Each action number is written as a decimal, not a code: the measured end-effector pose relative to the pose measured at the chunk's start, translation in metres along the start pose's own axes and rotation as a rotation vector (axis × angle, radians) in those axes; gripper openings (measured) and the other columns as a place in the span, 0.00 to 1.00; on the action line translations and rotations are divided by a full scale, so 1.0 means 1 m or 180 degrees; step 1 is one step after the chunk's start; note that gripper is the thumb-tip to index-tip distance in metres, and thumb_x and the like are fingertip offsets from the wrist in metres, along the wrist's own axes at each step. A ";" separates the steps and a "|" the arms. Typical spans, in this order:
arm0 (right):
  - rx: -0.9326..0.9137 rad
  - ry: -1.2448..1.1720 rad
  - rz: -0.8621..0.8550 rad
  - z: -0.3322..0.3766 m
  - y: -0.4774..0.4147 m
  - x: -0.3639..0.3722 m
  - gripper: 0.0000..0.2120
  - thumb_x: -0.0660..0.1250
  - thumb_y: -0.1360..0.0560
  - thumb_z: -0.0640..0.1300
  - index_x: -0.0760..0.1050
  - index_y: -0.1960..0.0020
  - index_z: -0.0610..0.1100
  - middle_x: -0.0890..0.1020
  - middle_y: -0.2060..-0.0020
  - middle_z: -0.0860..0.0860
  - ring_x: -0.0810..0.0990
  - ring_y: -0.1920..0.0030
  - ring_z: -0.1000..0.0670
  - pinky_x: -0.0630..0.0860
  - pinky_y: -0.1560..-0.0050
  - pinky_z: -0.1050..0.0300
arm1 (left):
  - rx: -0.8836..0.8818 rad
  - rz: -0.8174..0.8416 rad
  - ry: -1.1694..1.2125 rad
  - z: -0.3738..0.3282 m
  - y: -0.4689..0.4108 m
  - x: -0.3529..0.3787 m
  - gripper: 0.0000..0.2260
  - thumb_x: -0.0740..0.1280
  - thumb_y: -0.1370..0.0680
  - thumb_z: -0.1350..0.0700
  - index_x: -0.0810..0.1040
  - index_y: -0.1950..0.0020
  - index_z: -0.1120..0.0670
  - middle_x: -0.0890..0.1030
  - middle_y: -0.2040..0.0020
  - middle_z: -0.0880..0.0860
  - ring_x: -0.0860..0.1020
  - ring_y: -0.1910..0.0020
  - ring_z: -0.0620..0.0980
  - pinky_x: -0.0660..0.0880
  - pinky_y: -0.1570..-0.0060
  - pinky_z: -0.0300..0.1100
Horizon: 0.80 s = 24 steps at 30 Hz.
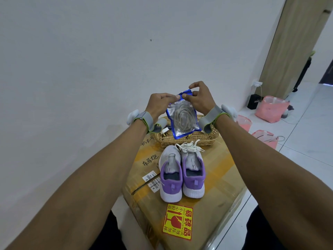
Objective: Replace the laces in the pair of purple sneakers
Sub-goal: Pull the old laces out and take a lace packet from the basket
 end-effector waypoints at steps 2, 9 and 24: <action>-0.0045 0.0046 0.0066 -0.002 0.002 0.001 0.18 0.74 0.27 0.42 0.68 0.44 0.46 0.82 0.58 0.38 0.82 0.60 0.43 0.80 0.60 0.50 | 0.0142 0.0032 0.0012 -0.002 -0.002 0.003 0.04 0.76 0.25 0.58 0.84 0.58 0.56 0.82 0.63 0.51 0.79 0.67 0.44 0.76 0.64 0.35; 0.0298 -0.0234 -0.0056 -0.041 0.008 0.000 0.15 0.72 0.25 0.50 0.72 0.45 0.43 0.84 0.60 0.46 0.83 0.62 0.52 0.77 0.61 0.57 | 0.0120 -0.0198 -0.0403 0.025 -0.014 0.006 0.04 0.72 0.23 0.58 0.83 0.55 0.57 0.82 0.64 0.52 0.79 0.64 0.49 0.77 0.60 0.40; 0.1354 0.0343 -0.0422 -0.183 -0.006 -0.007 0.15 0.75 0.28 0.40 0.77 0.44 0.36 0.81 0.44 0.40 0.79 0.47 0.46 0.75 0.56 0.63 | -0.1366 -0.0149 -0.1066 0.196 -0.069 0.029 0.09 0.71 0.24 0.56 0.81 0.51 0.62 0.84 0.49 0.60 0.82 0.53 0.54 0.80 0.49 0.40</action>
Point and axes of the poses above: each hand's wrist, its own y-axis away from the middle knuckle, its own x-axis out of the palm, z = x × y, the point moved 9 cm from there along -y, towards the middle knuckle
